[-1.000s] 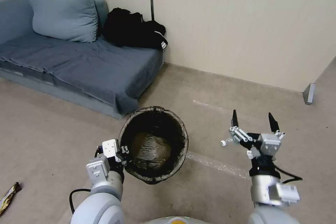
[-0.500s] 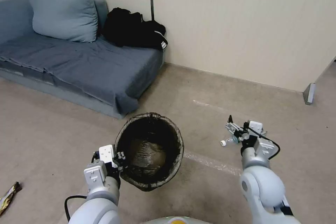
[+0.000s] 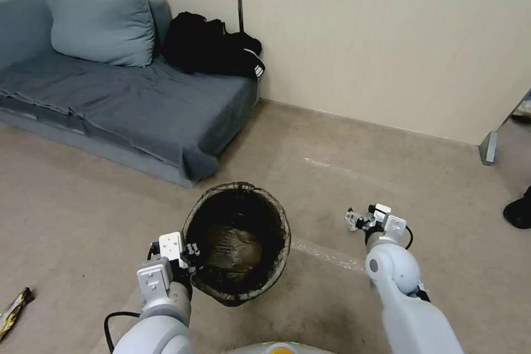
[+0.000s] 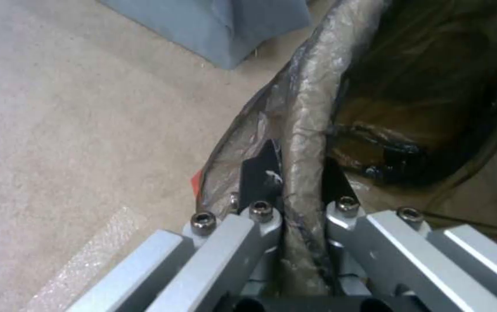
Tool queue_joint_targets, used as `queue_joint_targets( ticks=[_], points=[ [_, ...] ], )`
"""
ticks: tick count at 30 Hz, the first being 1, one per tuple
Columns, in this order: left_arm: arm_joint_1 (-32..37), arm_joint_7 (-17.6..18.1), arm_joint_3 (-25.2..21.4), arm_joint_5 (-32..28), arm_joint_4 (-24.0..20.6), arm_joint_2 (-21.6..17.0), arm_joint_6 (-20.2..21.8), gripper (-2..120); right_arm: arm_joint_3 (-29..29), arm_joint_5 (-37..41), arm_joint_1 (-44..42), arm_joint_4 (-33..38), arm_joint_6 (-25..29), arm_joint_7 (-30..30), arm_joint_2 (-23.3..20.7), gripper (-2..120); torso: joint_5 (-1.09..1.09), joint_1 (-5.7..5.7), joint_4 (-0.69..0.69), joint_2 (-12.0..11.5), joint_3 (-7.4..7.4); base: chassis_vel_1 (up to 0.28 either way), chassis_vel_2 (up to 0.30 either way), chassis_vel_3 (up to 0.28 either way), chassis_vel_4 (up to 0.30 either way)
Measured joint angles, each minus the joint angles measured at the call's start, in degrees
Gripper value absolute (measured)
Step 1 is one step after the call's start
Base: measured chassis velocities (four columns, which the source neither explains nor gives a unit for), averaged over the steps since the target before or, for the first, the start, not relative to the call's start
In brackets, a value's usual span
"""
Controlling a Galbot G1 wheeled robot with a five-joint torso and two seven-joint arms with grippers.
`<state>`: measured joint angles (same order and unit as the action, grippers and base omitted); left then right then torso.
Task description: Pick up the trash bin, then pick up the garbage from the floor and place it into the trash bin.
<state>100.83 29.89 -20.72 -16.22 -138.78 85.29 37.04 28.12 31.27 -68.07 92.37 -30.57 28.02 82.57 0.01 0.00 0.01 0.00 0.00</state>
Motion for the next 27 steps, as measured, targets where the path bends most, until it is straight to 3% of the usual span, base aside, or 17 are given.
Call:
queue_joint_targets(
  ticks=[6,27],
  points=[
    [0.40,-0.05,0.01,0.47,-0.03,-0.11,-0.05,0,0.53,0.31,4.21,-8.05,1.54,-0.12,0.84,100,-0.01,0.00,-0.01,0.00,0.00,0.000,0.000,0.000,0.000],
    [1.13,-0.36,0.98,2.15,0.41,0.59,-0.79,0,2.28,-1.21,13.09,-23.64,5.46,-3.20,2.40,100,0.00,0.00,-0.01,0.00,0.00,0.000,0.000,0.000,0.000]
  ],
)
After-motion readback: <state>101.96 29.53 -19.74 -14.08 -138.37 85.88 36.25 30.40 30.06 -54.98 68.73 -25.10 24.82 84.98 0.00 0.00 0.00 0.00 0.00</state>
